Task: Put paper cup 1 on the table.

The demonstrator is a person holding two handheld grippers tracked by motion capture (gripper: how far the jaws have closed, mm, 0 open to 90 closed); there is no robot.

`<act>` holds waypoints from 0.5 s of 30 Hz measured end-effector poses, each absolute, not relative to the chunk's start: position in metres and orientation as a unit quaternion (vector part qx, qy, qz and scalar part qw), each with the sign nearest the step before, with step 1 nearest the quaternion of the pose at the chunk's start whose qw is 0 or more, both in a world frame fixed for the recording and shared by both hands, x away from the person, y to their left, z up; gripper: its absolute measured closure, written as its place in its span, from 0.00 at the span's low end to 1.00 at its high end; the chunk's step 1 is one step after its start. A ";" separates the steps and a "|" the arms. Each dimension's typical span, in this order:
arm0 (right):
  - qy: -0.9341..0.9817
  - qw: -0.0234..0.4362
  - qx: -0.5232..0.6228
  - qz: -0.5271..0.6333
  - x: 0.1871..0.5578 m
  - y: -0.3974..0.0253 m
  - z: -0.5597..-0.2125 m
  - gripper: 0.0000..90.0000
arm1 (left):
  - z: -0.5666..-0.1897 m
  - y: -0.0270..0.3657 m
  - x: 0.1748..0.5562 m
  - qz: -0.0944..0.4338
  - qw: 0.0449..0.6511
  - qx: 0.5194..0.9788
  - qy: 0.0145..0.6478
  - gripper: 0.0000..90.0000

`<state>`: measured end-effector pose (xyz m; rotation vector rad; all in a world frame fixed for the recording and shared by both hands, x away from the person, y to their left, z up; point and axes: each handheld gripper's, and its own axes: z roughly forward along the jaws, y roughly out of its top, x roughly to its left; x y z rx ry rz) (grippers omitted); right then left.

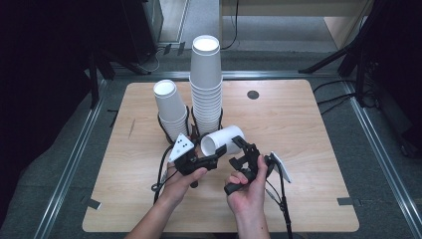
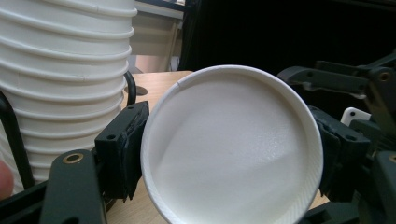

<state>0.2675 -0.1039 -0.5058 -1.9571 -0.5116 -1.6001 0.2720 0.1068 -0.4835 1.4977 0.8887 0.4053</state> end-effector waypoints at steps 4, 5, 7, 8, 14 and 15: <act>-0.176 0.291 -0.732 -0.590 0.271 -0.100 -0.508 0.00 | -0.484 0.106 0.271 0.177 0.626 0.655 0.384 0.26; -0.176 0.291 -0.732 -0.590 0.271 -0.100 -0.508 0.00 | -0.484 0.105 0.271 0.177 0.626 0.656 0.383 0.26; -0.168 0.296 -0.731 -0.591 0.275 -0.099 -0.510 0.00 | -0.484 0.105 0.271 0.177 0.625 0.658 0.381 0.26; -0.167 0.294 -0.733 -0.590 0.277 -0.100 -0.510 0.00 | -0.484 0.105 0.270 0.177 0.625 0.658 0.381 0.26; -0.164 0.299 -0.736 -0.585 0.283 -0.099 -0.511 0.00 | -0.484 0.105 0.270 0.176 0.626 0.658 0.379 0.26; -0.164 0.300 -0.736 -0.584 0.284 -0.097 -0.512 0.00 | -0.484 0.105 0.270 0.177 0.626 0.658 0.378 0.26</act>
